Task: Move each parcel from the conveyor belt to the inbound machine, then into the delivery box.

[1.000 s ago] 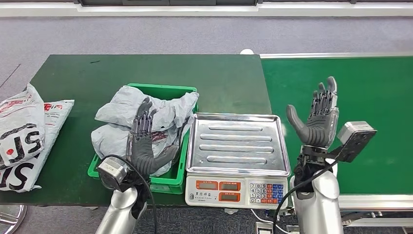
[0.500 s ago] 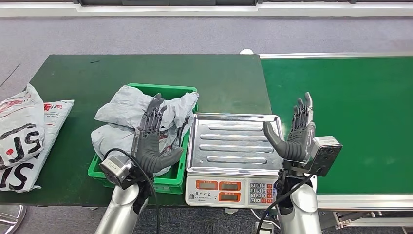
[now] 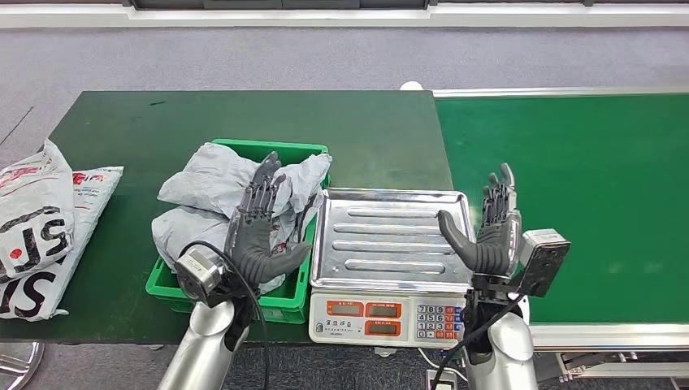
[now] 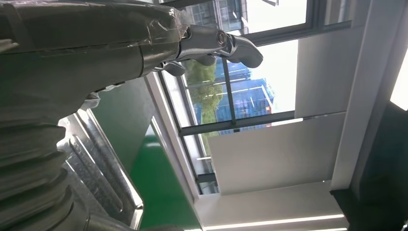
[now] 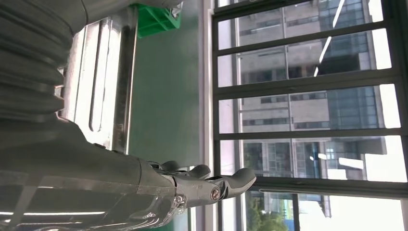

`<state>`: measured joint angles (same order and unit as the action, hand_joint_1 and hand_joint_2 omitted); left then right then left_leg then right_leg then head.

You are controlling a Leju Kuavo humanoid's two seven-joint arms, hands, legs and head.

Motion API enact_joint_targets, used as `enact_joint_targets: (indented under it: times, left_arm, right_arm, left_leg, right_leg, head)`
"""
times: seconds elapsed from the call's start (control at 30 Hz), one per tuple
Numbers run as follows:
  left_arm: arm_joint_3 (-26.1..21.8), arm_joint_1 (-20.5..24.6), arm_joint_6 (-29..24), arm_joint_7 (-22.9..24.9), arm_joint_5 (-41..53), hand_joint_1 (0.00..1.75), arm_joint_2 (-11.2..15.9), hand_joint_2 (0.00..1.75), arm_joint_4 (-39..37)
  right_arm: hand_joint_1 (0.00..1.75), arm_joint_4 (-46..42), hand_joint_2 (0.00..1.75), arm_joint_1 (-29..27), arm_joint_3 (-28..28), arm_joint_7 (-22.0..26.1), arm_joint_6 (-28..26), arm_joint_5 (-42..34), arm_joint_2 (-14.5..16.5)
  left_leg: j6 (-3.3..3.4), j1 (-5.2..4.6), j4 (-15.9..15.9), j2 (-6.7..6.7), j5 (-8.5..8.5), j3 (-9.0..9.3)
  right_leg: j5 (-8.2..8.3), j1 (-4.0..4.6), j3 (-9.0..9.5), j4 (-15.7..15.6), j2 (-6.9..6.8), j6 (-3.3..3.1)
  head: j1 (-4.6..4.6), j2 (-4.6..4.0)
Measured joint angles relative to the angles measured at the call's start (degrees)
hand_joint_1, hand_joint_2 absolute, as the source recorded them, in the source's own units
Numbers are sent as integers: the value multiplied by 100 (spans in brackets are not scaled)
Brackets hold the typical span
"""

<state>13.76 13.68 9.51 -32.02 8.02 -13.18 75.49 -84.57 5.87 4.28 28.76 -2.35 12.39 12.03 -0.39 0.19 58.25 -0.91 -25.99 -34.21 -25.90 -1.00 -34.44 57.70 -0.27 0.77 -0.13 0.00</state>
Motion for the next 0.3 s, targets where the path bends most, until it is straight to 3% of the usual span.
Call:
enact_joint_targets:
  times: [0.3]
  left_arm:
    - [0, -53, 85, 139, 20, 0, 0, 175, 5]
  right_arm:
    - [0, -96, 175, -59, -56, -65, -11, 27, 7]
  left_leg:
    - [0, 0, 0, 0, 0, 0]
  right_leg:
    - [0, 0, 0, 0, 0, 0]
  head:
    - [0, 0]
